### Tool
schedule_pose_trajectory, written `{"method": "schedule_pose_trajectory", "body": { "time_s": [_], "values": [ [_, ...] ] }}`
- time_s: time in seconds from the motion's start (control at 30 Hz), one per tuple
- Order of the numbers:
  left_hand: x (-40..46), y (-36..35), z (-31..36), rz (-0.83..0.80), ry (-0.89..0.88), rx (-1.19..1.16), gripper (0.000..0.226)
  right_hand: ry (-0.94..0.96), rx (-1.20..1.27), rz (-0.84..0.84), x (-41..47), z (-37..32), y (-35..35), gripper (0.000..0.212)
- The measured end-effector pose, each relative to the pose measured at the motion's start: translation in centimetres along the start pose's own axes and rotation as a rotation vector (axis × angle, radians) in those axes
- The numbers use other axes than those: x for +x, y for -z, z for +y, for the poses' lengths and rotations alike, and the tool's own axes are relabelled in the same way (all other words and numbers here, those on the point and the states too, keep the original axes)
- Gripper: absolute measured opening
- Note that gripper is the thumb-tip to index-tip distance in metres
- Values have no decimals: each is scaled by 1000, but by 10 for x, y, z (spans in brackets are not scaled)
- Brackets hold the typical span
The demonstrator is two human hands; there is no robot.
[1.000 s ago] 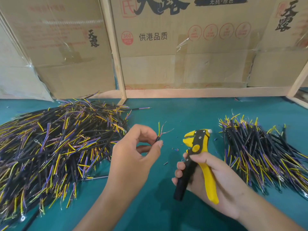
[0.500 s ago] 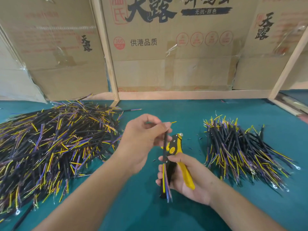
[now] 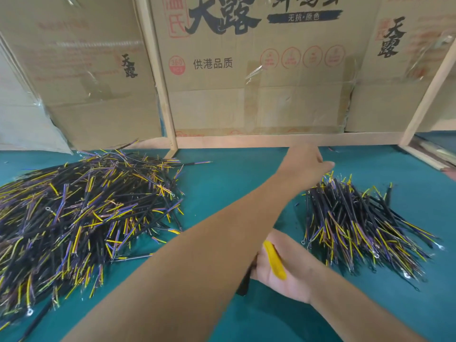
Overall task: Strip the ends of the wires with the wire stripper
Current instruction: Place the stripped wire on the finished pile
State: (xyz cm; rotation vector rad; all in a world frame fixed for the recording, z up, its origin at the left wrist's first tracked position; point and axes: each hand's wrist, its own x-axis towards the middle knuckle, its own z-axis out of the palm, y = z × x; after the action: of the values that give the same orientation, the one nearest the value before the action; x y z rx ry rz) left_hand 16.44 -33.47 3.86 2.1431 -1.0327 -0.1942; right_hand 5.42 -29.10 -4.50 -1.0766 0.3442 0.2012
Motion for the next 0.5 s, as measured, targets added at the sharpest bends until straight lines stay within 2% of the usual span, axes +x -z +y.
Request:
{"method": "schedule_pose_trajectory", "body": {
  "time_s": [0.1,0.2,0.27,0.37,0.43,0.5],
  "values": [
    [-27,21,-21,61,-131,24,20,-32,91,-65,0,0,-4,21],
    [-66,46,-66,172,-206,101,19,-50,180,-87,1,-1,-8,36],
    [-94,70,-110,247,-124,313,26,-58,199,-93,3,-1,-9,39],
    [-135,107,-173,357,125,688,29,-69,209,-96,5,0,-8,40],
    [-154,125,-197,391,304,781,29,-74,227,-97,7,1,-8,40],
    [-162,135,-207,369,406,775,31,-69,235,-92,8,1,-6,39]
  ]
}}
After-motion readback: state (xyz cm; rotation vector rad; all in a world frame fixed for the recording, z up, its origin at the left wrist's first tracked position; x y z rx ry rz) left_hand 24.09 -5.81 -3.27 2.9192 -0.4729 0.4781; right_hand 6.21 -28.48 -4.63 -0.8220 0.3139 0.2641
